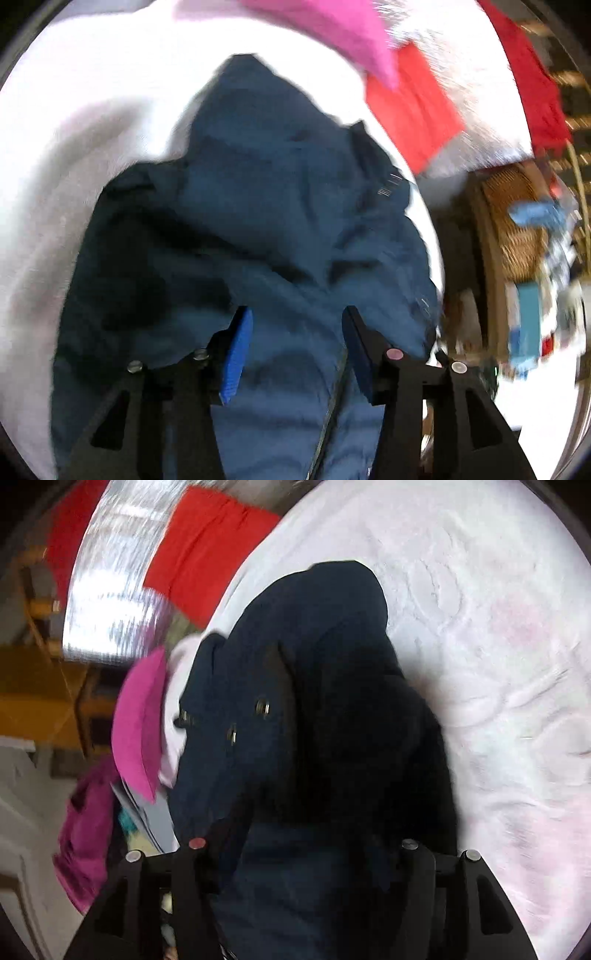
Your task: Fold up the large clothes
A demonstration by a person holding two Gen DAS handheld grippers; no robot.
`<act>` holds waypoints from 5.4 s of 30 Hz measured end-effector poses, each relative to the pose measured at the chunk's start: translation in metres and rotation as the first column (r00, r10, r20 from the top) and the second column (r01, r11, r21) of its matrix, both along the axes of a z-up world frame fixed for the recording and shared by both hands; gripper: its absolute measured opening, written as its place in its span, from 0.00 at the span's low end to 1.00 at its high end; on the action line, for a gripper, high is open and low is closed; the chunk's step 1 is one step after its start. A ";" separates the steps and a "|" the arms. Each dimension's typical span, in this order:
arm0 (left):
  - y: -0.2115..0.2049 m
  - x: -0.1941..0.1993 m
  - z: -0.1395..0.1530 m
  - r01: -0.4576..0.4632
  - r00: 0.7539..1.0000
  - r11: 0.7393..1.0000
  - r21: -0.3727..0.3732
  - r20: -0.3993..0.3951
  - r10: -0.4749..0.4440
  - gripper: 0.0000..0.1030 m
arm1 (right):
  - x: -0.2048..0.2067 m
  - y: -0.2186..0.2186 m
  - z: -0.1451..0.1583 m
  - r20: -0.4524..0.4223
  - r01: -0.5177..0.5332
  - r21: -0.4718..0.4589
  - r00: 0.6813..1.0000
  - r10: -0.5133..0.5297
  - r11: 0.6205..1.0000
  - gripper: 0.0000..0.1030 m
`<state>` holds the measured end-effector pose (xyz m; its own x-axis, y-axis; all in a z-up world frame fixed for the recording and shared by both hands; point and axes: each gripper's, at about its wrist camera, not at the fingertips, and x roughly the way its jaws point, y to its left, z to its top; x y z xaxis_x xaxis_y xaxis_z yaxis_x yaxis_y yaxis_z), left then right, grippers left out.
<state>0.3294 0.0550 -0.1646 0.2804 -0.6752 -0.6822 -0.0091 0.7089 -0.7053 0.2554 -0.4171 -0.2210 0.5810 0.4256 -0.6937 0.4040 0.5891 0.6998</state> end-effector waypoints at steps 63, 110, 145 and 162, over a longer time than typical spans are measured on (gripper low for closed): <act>-0.057 0.039 0.002 -0.130 0.934 0.778 0.615 0.340 -0.112 0.69 | 0.048 -0.048 0.019 0.273 0.148 -0.151 0.957 -0.103 0.977 0.21; -0.019 0.053 0.005 -0.146 0.960 0.836 0.529 0.281 -0.010 0.76 | 0.047 -0.024 0.005 0.154 0.005 -0.151 0.988 0.018 0.989 0.57; -0.043 0.043 0.029 -0.180 0.923 0.803 0.569 0.380 -0.062 0.76 | 0.019 0.012 0.051 0.246 0.110 -0.439 0.969 0.001 0.892 0.44; -0.062 0.031 0.045 -0.251 0.853 0.742 0.621 0.504 -0.134 0.76 | 0.054 0.071 0.009 0.048 -0.226 -0.476 0.958 0.282 0.850 0.43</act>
<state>0.3603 -0.0073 -0.1192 0.7205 -0.0907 -0.6875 0.1369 0.9905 0.0128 0.3096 -0.3461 -0.2119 0.5817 0.2168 -0.7840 0.1318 0.9260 0.3539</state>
